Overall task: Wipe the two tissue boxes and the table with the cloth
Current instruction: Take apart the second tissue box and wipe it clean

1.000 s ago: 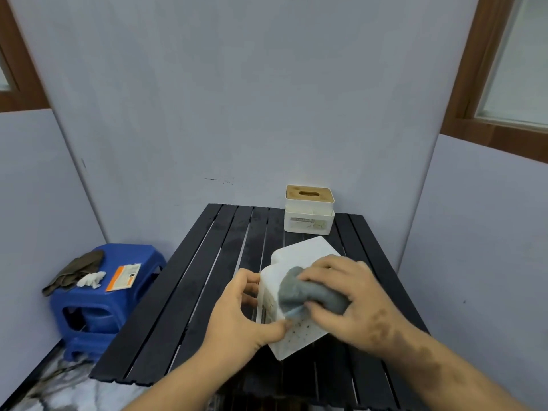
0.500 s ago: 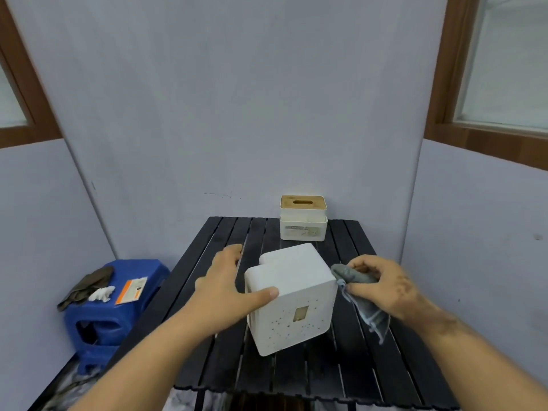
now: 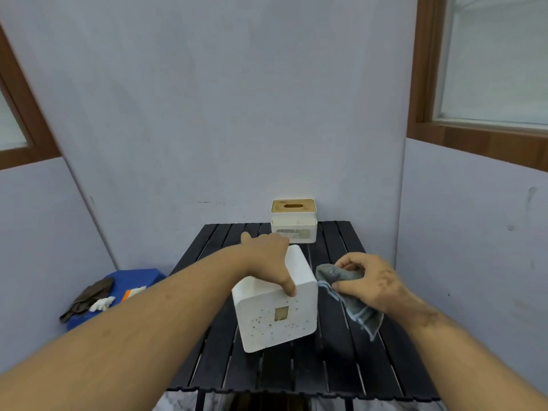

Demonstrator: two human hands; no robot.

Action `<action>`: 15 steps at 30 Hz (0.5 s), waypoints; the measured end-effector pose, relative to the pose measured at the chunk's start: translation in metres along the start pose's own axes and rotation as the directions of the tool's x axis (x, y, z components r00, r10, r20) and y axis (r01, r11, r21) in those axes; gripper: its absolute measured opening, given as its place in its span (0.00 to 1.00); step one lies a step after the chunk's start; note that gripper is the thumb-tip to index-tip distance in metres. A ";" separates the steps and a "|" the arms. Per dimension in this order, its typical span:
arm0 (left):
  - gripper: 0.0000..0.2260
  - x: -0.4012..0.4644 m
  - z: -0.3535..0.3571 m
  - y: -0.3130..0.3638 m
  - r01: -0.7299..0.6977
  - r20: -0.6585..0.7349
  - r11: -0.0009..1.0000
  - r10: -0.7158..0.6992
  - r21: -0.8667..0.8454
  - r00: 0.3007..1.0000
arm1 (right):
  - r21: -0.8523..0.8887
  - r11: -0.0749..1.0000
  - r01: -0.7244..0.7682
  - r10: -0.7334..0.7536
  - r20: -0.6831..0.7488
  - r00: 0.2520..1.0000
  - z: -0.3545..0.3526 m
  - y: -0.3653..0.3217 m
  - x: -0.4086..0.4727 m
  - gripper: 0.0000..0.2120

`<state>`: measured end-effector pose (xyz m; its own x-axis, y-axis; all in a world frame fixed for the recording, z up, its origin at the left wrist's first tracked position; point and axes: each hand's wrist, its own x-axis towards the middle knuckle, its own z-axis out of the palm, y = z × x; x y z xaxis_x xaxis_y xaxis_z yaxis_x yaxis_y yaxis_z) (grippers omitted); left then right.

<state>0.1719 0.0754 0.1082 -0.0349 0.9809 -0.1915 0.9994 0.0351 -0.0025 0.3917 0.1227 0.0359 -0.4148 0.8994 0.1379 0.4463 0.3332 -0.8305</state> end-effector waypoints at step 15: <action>0.47 -0.061 0.039 -0.070 -0.116 -0.261 0.777 -0.064 -0.619 0.963 | 0.222 0.973 -0.058 0.078 -0.084 0.993 0.009 0.004 0.003 0.08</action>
<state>0.1041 0.0057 0.0818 -0.0987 0.9925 0.0715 0.7779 0.0322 0.6276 0.3845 0.1241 0.0283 -0.3105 0.9433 0.1174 0.2821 0.2094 -0.9363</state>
